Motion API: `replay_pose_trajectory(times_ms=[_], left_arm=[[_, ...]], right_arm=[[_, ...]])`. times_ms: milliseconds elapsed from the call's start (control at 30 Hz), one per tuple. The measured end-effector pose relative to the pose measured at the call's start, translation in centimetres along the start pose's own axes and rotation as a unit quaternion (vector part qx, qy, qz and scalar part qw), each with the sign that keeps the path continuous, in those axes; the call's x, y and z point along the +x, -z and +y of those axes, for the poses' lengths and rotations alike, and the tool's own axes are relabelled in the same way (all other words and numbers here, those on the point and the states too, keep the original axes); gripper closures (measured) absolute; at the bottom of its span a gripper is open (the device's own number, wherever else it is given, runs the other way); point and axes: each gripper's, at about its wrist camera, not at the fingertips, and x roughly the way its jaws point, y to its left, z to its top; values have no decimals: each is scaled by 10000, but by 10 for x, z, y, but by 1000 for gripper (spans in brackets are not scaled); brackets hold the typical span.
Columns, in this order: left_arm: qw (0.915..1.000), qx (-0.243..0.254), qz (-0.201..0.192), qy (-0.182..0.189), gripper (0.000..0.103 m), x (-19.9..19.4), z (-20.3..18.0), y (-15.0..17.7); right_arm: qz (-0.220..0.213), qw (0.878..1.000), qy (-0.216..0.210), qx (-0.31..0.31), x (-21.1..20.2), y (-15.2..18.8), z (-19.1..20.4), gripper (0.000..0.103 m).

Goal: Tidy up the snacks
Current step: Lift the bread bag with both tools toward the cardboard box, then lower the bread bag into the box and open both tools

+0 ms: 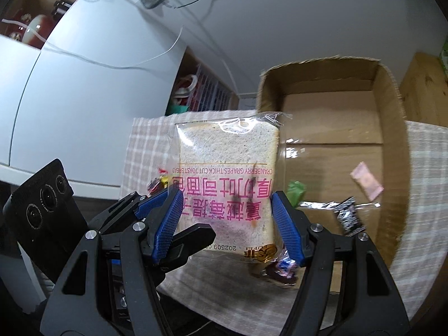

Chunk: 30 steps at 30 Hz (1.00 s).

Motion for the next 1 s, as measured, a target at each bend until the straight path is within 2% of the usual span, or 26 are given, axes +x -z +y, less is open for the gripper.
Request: replay_pose_trajectory(times_ms=[267, 533, 700, 833, 1000], left_arm=[[9999, 47, 64, 110, 48, 24, -13, -10], [9996, 135, 224, 84, 48, 48, -23, -12], [9992, 174, 361, 61, 48, 59, -29, -13], [9983, 236, 522, -62, 48, 66, -33, -13], [9976, 400, 554, -109, 48, 64, -38, -10]], right_arm=[[-122, 9996, 130, 197, -11, -13, -31, 34], [-107, 9988, 228, 429, -6, -18, -56, 34], [-104, 9980, 334, 524, -3, -19, -66, 34], [-174, 9963, 579, 607, -2, -20, -71, 33], [-231, 9960, 695, 522, -6, -18, -68, 28]])
